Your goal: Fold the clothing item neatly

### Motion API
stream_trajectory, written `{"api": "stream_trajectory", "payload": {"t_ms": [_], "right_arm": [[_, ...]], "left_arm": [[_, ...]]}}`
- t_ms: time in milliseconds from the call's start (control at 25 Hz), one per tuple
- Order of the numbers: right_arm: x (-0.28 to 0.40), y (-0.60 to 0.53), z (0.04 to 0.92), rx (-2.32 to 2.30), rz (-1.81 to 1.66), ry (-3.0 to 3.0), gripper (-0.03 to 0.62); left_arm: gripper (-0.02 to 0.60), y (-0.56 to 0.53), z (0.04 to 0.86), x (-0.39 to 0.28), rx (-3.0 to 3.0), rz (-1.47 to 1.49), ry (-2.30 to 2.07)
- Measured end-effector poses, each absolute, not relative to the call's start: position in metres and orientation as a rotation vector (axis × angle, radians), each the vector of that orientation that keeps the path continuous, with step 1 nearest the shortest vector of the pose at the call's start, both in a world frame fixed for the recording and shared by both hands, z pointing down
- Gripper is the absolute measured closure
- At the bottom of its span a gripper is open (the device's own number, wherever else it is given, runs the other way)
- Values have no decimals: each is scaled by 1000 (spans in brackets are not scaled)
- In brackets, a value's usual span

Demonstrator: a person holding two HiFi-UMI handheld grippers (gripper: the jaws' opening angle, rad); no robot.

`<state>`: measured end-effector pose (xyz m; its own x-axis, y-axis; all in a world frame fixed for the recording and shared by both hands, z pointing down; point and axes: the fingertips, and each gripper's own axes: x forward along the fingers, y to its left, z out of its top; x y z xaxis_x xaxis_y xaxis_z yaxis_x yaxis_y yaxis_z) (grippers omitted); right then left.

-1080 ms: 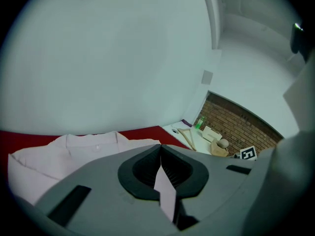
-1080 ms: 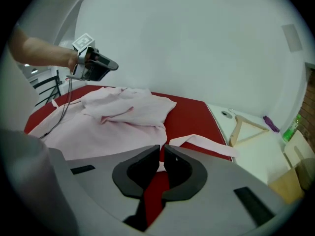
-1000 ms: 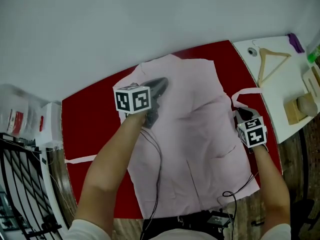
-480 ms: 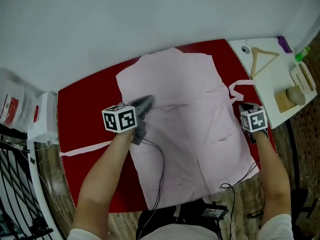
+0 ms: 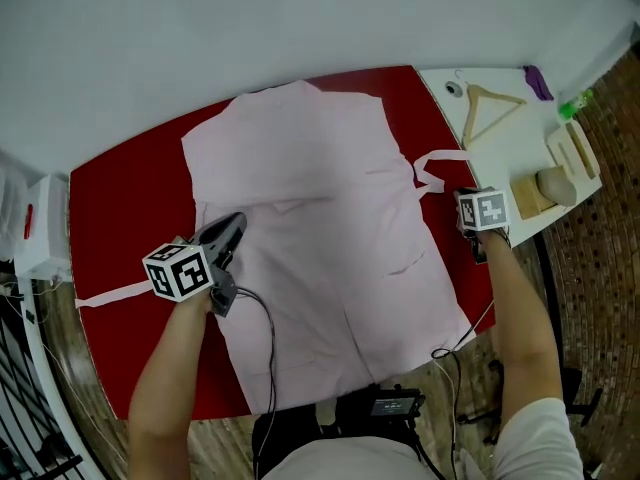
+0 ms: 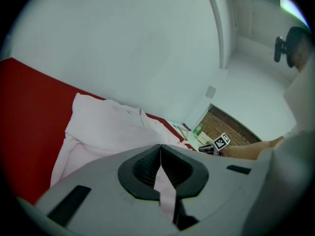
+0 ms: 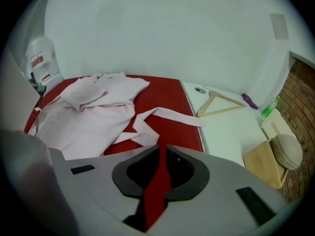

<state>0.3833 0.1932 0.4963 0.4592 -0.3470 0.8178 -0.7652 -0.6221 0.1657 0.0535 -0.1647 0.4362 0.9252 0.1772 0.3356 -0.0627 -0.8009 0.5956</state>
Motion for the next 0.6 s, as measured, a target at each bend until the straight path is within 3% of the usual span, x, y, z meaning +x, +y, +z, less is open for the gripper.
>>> {"api": "stream_trajectory", "payload": {"t_ms": [240,440,600], "right_arm": [[457,205,495,2382,1114,-870,565],[500,213,506,2438,1147,-864,486],[519,210,515,2468,1168,-864,474]], "left_arm": [[575,-140,450,38,2385,464,9],[575,-131,463,24,2380,494,-31],[575,-133,477,13,2343,494,-101]]}}
